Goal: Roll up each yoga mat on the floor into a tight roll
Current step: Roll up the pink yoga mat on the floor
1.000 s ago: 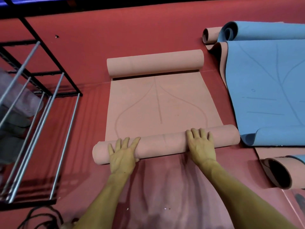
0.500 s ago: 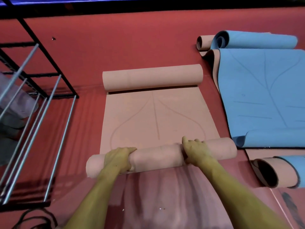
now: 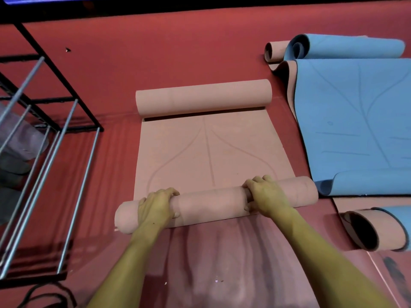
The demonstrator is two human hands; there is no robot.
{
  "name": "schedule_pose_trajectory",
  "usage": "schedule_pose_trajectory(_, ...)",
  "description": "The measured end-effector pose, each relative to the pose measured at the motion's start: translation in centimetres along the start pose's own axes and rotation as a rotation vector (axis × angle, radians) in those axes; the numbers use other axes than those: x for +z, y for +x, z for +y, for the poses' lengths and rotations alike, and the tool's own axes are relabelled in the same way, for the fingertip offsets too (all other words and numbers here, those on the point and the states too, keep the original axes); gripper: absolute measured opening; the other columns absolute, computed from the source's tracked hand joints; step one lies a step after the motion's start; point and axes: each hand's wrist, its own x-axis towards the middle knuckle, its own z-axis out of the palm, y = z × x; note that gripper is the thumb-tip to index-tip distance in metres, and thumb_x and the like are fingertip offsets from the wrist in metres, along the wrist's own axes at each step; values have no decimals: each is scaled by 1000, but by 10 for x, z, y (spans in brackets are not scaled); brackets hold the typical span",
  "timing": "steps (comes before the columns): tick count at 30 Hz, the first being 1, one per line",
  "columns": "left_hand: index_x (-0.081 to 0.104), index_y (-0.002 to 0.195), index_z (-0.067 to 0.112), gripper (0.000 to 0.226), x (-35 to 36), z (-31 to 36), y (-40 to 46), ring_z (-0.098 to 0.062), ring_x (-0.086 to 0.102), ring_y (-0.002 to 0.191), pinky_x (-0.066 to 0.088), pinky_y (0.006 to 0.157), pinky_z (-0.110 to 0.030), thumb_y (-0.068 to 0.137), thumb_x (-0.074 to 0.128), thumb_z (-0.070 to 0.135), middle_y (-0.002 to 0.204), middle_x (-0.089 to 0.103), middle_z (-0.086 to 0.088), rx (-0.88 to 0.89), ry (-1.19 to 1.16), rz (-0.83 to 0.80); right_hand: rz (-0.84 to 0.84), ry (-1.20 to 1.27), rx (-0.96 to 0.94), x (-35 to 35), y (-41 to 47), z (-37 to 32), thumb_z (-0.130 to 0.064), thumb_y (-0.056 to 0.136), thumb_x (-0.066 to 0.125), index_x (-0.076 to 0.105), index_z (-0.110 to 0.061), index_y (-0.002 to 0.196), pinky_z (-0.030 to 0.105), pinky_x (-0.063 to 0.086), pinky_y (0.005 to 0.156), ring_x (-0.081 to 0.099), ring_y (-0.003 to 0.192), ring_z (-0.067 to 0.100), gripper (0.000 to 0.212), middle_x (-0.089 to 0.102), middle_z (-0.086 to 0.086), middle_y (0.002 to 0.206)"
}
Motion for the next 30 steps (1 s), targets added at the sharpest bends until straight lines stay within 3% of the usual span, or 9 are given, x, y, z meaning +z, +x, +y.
schedule_pose_trajectory(2, 62, 126, 45, 56, 0, 1, 1, -20, 58, 120, 43, 98, -40, 76, 85, 33, 125, 66, 13, 8, -4, -6, -54, 3, -1, 1, 1, -1, -43, 80, 77, 55, -28, 139, 38, 45, 103, 44, 123, 29, 65, 54, 1, 142)
schedule_pose_trajectory(5, 58, 134, 49, 58, -1, 5, -1, -23, 43, 131, 35, 112, -45, 81, 81, 45, 140, 49, 6, 16, 147, 36, -104, -18, 27, 1, 4, -7, -53, 77, 77, 54, -29, 140, 44, 34, 116, 33, 138, 39, 71, 37, 8, 158)
schedule_pose_trajectory(8, 55, 140, 47, 57, -1, 9, -2, -22, 42, 126, 36, 111, -41, 86, 74, 46, 132, 49, 6, 32, 174, 51, -79, -52, 31, 2, 3, -11, -66, 72, 80, 51, -26, 143, 43, 39, 110, 38, 131, 34, 87, 42, 6, 148)
schedule_pose_trajectory(11, 52, 139, 46, 59, -2, 12, -3, -21, 45, 127, 35, 113, -44, 85, 76, 43, 130, 55, 7, 14, 149, 67, -12, -110, 13, 5, 2, -11, -64, 77, 78, 49, -26, 144, 39, 43, 104, 43, 127, 30, 83, 49, 4, 142)
schedule_pose_trajectory(13, 52, 132, 45, 55, -4, 14, -3, -20, 46, 125, 36, 110, -45, 83, 77, 40, 127, 58, 8, 1, 146, 69, 11, -133, 22, 6, 2, -14, -58, 79, 78, 49, -21, 140, 38, 46, 100, 47, 122, 29, 77, 54, 5, 135)
schedule_pose_trajectory(18, 61, 127, 46, 49, -7, 14, 1, -19, 44, 122, 39, 98, -36, 81, 74, 34, 127, 55, 10, -9, 164, 37, 46, -190, 57, 5, 4, -22, -25, 90, 69, 50, -12, 124, 39, 50, 91, 52, 113, 31, 41, 57, 7, 123)
schedule_pose_trajectory(25, 63, 133, 45, 54, -8, 21, -1, -21, 54, 115, 48, 85, -33, 82, 66, 29, 120, 62, 8, -5, 190, 47, 111, -142, 60, 8, 5, -18, -24, 90, 64, 62, -18, 126, 36, 50, 88, 48, 110, 30, 36, 53, 7, 123)
schedule_pose_trajectory(30, 56, 130, 44, 52, -1, 23, -3, -21, 57, 110, 45, 82, -34, 83, 68, 24, 123, 59, 6, -7, 133, 104, 74, -105, 36, 1, 5, -20, -28, 90, 68, 51, -15, 130, 39, 51, 92, 51, 115, 29, 45, 57, 6, 124)
